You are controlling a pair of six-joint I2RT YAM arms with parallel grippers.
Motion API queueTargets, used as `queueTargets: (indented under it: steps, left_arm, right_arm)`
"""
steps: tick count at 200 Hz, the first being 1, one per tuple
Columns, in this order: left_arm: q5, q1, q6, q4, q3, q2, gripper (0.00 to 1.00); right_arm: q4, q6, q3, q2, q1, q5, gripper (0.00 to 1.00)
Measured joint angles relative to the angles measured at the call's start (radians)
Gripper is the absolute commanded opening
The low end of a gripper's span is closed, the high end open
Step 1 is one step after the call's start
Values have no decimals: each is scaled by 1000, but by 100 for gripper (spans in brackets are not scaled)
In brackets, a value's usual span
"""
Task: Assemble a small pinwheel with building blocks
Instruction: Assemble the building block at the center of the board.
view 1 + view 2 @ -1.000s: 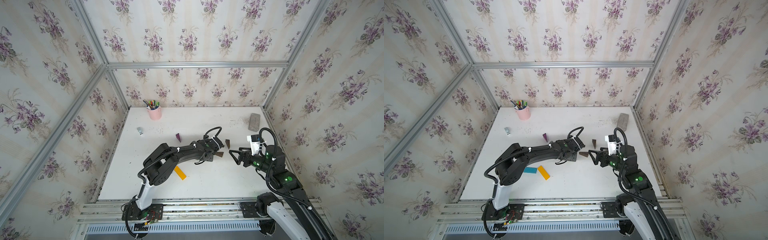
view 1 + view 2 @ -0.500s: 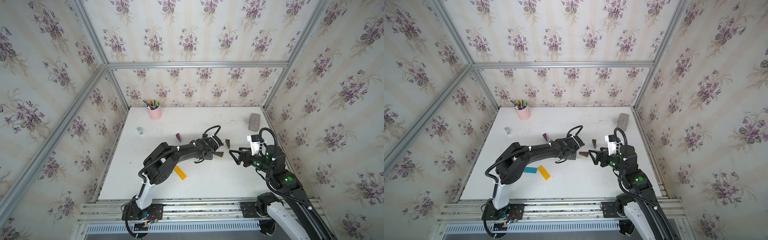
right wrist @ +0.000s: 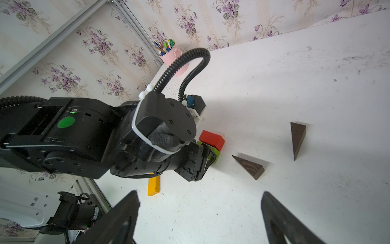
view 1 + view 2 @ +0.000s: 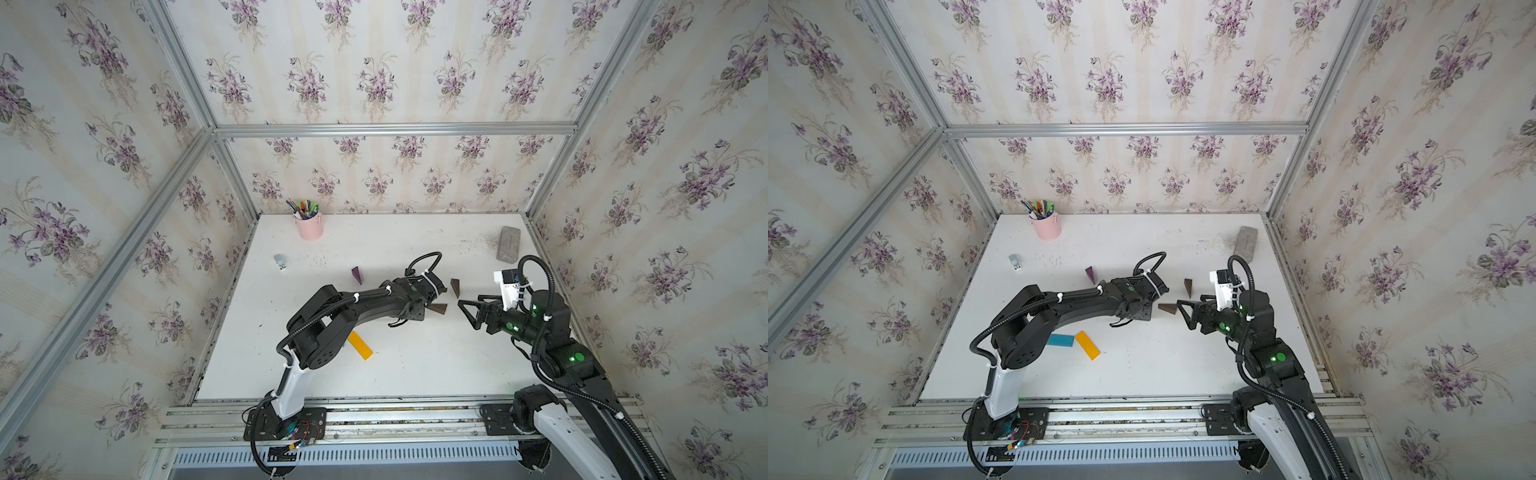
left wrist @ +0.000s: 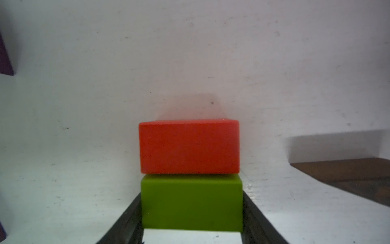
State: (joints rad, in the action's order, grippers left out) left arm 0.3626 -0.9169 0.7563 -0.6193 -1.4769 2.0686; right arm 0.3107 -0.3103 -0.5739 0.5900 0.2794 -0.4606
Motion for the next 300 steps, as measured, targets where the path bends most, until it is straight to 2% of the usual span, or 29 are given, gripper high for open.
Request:
queueTargets:
  steps: [164, 175, 192, 217, 252, 300]
  left_arm:
    - [3, 3, -12, -19, -27, 16, 62]
    - [3, 3, -13, -20, -29, 17, 64]
    - [3, 3, -15, -22, -32, 19, 74]
    - [8, 3, -15, -23, -32, 19, 79]
    - [14, 4, -15, -23, -31, 10, 83]
    - [25, -4, -16, -23, -29, -12, 83]
  right_arm:
    - [0, 0, 0, 0, 0, -3, 91]
    - [0, 0, 0, 0, 0, -3, 91]
    - [0, 0, 0, 0, 0, -3, 91]
    - [0, 0, 0, 0, 0, -4, 91]
    - [0, 0, 0, 0, 0, -7, 91]
    - [0, 0, 0, 3, 1, -7, 91]
